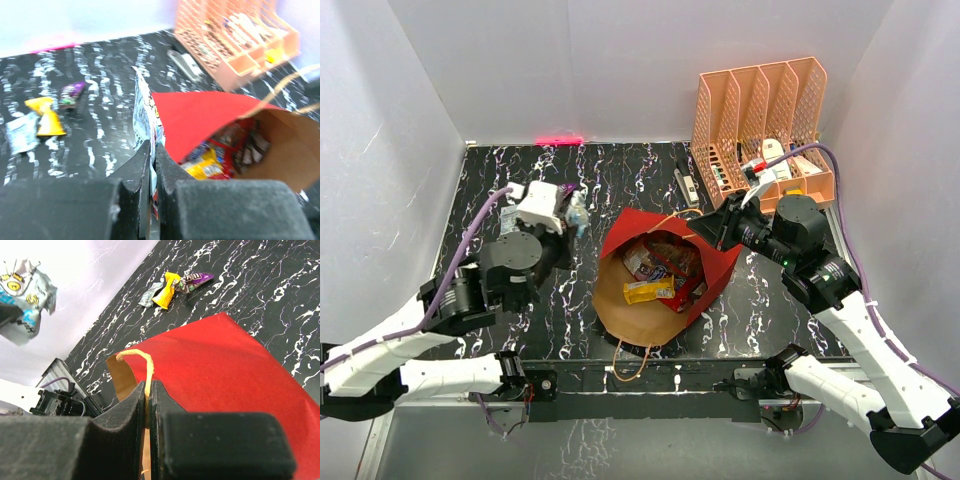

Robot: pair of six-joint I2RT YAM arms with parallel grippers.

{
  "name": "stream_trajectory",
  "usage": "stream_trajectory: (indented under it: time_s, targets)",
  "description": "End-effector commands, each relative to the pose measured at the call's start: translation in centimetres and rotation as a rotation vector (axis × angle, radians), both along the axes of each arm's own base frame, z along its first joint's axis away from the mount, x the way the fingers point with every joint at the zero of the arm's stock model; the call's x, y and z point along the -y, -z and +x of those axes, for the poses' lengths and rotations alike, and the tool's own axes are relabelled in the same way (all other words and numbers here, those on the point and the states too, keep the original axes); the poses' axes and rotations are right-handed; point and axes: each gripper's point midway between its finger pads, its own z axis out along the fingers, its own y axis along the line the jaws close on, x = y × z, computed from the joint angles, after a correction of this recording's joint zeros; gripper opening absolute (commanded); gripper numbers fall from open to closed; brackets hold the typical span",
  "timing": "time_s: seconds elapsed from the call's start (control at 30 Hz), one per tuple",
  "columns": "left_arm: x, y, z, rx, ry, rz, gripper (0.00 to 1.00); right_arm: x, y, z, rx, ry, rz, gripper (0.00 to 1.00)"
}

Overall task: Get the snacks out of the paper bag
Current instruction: Take out the snack from the paper bag, then place the snack at the center of the board.

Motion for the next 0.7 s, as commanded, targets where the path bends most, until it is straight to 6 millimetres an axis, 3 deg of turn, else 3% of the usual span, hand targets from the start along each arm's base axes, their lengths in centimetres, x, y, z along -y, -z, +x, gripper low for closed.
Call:
stream_trajectory:
  time_s: [0.0,0.23,0.4,0.67]
  targets:
    - [-6.0,-0.3,1.8,0.11,-0.291,0.078,0.0,0.4,-2.2,0.1,0.079,0.018,0.028,0.07]
    - [-6.3,5.7,2.0,0.045,-0.369,0.213,0.0,0.2,-1.4,0.4,0.066,0.021,0.016,0.07]
    - [-7.2,8.4,3.2,0.006,-0.435,0.272,0.0,-0.1,-1.2,0.5,0.06,0.009,0.022,0.07]
    - [-11.8,10.0,9.9,-0.141,-0.557,0.289,0.0,0.0,-1.5,0.1,0.063,0.005,0.03,0.07]
